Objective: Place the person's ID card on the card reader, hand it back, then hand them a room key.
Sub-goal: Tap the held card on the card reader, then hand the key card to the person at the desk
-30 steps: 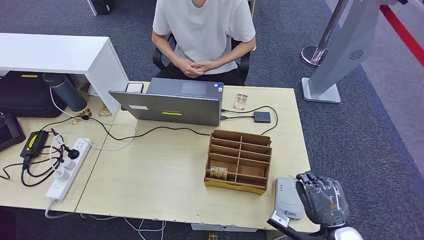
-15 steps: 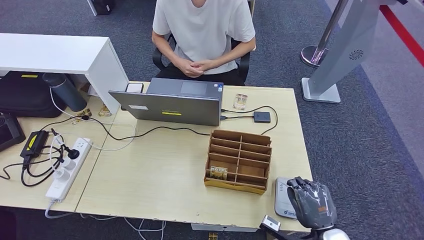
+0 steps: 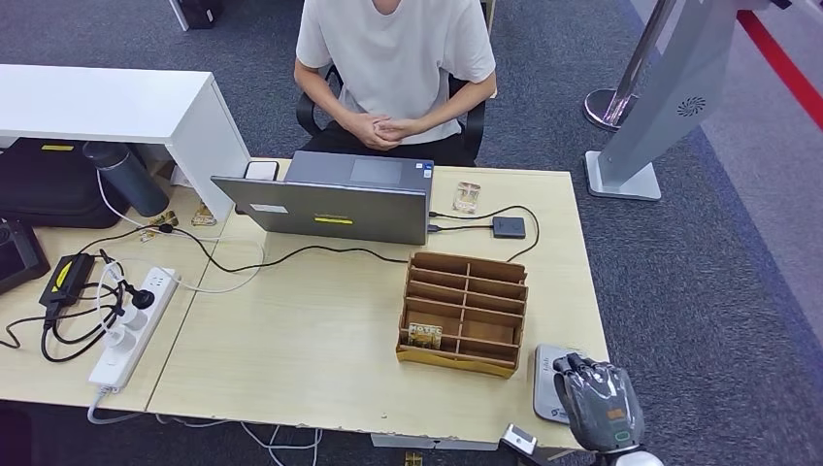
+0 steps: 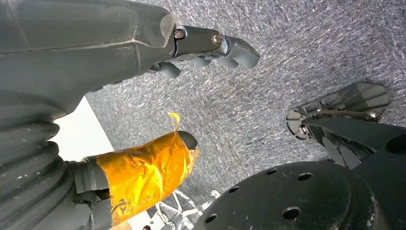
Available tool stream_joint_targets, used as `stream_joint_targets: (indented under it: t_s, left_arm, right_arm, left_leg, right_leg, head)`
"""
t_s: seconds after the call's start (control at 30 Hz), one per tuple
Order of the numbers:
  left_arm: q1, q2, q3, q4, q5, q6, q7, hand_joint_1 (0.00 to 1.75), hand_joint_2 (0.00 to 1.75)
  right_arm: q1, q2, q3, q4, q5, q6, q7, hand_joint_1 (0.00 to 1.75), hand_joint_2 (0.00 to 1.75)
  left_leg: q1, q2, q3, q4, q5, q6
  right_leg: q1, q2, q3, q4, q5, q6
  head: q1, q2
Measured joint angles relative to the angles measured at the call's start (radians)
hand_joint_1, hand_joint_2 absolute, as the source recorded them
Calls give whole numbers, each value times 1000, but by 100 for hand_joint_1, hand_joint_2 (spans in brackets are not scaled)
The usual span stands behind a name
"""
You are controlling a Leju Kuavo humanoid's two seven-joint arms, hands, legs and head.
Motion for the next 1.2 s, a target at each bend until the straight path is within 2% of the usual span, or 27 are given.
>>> stream_joint_targets:
  t_s: [0.37,0.77,0.87,1.0,1.2]
  left_arm:
    - [0,0,0,0,-1,1,4,0,175]
    - [0,0,0,0,-4,4,11,0,175]
    - [0,0,0,0,-5,8,14,0,175]
    - [-2,0,0,0,-13,12,16,0,175]
    - [-20,0,0,0,-21,15,18,0,175]
  right_arm:
    - [-3,-19,52,91,-11,-35,75,175,175]
    - [-27,-28,83,114,9,-63,101,175,175]
    - [-27,-33,68,67,36,-72,76,175,175]
    - [-65,-32,10,-35,47,-63,-13,175,175]
    - [-284,-4,-29,-108,-57,36,-113,175,175]
  left_leg:
    - [0,0,0,0,0,0]
    - [0,1,3,0,0,0]
    - [0,1,2,0,0,0]
    - [0,2,2,0,0,0]
    - [0,5,3,0,2,-1]
  right_leg:
    - [0,0,0,0,0,0]
    - [0,1,3,0,0,0]
    - [0,1,2,0,0,0]
    - [0,2,2,0,1,0]
    - [0,5,1,1,3,-1]
  head:
    - [0,0]
    - [0,0]
    - [0,0]
    - [0,0]
    - [0,0]
